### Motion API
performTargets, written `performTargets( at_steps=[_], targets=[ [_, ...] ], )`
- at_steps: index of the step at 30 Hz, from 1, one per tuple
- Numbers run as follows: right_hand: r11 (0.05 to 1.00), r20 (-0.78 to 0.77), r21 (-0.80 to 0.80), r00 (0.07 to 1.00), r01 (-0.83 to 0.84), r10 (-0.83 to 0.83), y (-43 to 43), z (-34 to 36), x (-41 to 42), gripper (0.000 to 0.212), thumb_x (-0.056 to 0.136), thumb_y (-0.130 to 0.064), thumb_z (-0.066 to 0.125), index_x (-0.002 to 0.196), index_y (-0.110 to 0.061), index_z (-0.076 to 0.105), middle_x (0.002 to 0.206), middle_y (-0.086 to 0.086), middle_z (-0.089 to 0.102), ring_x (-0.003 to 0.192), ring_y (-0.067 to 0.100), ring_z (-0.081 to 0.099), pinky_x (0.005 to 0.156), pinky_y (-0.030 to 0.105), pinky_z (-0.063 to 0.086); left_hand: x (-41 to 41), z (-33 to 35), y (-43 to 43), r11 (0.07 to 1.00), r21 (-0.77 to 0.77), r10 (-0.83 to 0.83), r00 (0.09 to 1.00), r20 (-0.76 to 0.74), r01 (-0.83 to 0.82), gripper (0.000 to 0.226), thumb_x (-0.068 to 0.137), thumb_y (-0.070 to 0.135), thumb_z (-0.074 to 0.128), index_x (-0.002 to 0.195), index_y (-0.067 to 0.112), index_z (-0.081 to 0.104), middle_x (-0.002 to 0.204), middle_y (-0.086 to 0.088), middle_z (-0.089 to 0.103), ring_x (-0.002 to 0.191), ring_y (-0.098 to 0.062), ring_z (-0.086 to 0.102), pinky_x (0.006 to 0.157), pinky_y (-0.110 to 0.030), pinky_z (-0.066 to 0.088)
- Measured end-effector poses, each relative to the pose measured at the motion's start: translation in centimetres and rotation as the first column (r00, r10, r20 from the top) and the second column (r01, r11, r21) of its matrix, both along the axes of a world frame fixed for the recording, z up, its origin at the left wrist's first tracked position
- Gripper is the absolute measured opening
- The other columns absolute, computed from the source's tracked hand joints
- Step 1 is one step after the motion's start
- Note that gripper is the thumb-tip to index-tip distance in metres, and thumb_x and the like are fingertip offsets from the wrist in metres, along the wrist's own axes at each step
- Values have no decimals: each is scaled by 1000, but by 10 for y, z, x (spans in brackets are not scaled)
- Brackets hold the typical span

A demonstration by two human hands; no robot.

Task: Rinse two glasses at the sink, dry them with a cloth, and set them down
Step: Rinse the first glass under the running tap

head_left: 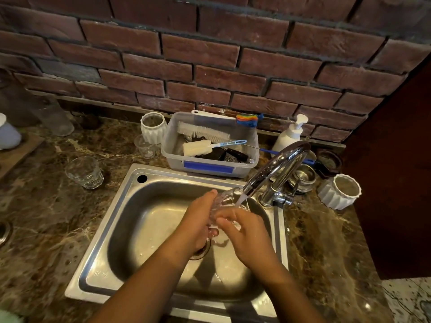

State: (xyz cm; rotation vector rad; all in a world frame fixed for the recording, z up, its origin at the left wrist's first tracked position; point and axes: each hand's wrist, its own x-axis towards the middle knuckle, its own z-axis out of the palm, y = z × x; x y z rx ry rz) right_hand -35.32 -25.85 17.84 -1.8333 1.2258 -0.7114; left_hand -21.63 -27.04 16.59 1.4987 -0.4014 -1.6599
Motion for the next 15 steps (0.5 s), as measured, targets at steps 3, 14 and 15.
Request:
performTargets(
  at_steps=[3, 14, 15],
  targets=[
    [994, -126, -97, 992, -46, 34, 2, -3, -4, 12, 95, -22, 65, 99, -26, 76, 95, -16, 73, 94, -3, 64, 85, 23, 52, 1, 3, 1, 995, 95, 33, 980, -197, -15, 39, 102, 45, 55, 101, 11, 73, 76, -7, 75, 47, -12, 61, 39, -21, 44],
    [958, 220, 281, 968, 55, -120, 6, 5, 8, 17, 98, -13, 61, 101, -18, 77, 99, -3, 77, 100, 12, 70, 95, 38, 55, -3, -10, 5, 969, -248, 70, 968, 243, -8, 26, 105, 26, 47, 96, 14, 68, 83, -7, 70, 66, -14, 63, 50, -24, 47],
    [988, 106, 155, 994, -9, -8, 4, 4, 4, 16, 97, -14, 62, 100, -19, 77, 99, -6, 77, 99, 7, 69, 93, 34, 55, 0, -6, 2, 994, -101, 41, 994, 106, -31, 30, 104, 32, 49, 98, 11, 70, 84, -11, 72, 67, -17, 63, 52, -27, 46]
  ],
)
